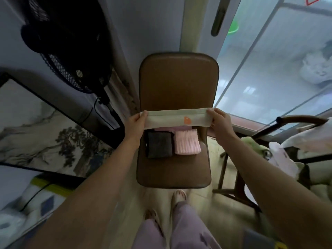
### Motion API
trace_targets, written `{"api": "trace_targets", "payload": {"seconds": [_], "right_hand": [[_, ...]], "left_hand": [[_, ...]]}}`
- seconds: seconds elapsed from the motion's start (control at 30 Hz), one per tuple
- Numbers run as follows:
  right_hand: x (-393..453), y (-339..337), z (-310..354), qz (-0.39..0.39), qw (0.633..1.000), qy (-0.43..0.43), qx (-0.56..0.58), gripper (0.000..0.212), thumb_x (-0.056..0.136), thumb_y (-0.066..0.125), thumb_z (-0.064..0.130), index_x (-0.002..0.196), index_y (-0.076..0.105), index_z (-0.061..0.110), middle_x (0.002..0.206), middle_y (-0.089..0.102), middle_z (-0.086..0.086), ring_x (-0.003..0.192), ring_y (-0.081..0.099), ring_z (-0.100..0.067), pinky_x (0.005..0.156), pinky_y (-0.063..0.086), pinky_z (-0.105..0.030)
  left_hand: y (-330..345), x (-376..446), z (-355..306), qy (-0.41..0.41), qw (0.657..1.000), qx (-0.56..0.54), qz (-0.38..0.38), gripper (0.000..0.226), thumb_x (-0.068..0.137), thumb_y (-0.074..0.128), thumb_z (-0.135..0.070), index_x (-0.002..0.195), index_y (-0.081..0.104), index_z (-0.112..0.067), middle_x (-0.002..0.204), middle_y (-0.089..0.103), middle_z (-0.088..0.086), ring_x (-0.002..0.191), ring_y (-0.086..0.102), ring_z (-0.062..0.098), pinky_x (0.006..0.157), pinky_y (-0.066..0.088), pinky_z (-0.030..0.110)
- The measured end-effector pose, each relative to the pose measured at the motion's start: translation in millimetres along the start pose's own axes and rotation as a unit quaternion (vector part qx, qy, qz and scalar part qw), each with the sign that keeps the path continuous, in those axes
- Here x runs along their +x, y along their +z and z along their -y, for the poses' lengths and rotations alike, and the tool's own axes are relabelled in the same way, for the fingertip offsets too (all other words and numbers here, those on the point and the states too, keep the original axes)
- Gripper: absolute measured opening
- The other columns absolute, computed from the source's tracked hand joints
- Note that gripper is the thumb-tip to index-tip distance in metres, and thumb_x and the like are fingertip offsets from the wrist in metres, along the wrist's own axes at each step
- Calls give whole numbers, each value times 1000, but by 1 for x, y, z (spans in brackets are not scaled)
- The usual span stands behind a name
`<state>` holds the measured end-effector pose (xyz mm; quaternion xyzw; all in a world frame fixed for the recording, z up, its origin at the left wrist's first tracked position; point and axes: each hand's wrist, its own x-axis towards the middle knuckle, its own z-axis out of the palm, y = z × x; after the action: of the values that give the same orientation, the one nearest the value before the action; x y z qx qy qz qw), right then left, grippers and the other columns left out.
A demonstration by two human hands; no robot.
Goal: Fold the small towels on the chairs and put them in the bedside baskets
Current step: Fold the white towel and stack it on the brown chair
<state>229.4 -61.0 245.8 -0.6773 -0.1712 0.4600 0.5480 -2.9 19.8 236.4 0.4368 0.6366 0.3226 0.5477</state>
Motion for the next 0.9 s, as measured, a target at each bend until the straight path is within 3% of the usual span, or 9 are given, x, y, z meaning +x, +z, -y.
{"api": "trace_targets", "payload": {"seconds": [0.13,0.2,0.3,0.43,0.53,0.63,0.73,0.83,0.9], "right_hand": [[-27,-19,-68,-26,998,-2,-55,17,93,58,14,80,68,16,81,57,-4,86,51,-22,74,44,-33],[-41,-25,-99,-36,997,20,-67,17,90,61,15,77,71,18,79,59,-2,86,52,-22,77,42,-36],[-59,-28,-130,-36,994,62,-84,13,93,61,18,95,71,11,94,64,-9,94,59,-26,86,51,-40],[-62,-25,-145,-40,991,78,-99,16,96,59,21,105,68,12,109,65,-14,105,62,-31,96,52,-44],[-44,-20,-148,-45,992,74,-94,16,95,60,24,105,69,14,107,66,-10,104,63,-29,92,55,-42],[-12,-13,-153,-48,993,66,-86,12,95,60,21,98,70,15,102,65,-6,98,63,-23,74,56,-22],[30,-6,-160,-53,994,62,-76,10,95,60,17,91,69,14,100,62,-8,88,62,-15,55,50,-11],[80,-1,-173,-53,992,73,-84,13,95,60,18,98,70,9,93,66,-4,81,62,-9,52,47,-9],[113,4,-184,-52,992,81,-85,11,94,63,19,94,71,13,90,68,-2,82,65,-11,58,50,-13]], "left_hand": [[-15,-29,59,-31,997,61,31,39,98,53,-36,125,61,-9,112,56,5,103,51,18,86,44,31],[-24,-41,84,-41,994,88,46,37,99,52,-34,123,63,-9,111,59,4,100,53,16,76,42,23],[-32,-56,108,-55,988,135,59,35,101,49,-30,124,62,-7,105,56,1,93,49,10,57,34,9],[-32,-49,125,-57,984,160,57,35,101,48,-26,124,61,-3,105,58,5,84,48,9,47,35,0],[-21,-29,127,-57,985,154,45,34,101,48,-30,123,62,-7,106,60,5,74,46,0,55,36,8],[-3,4,131,-71,988,131,36,36,100,49,-34,124,60,-9,113,60,6,80,51,5,66,43,18],[18,43,142,-66,988,138,21,34,99,49,-37,120,62,-13,105,62,2,77,52,2,57,37,16],[41,84,155,-68,988,141,3,27,99,50,-37,112,64,-18,95,61,-4,78,55,4,59,39,18],[54,111,166,-69,986,150,-14,21,98,51,-37,102,64,-22,92,62,-3,85,59,14,68,47,27]]}}
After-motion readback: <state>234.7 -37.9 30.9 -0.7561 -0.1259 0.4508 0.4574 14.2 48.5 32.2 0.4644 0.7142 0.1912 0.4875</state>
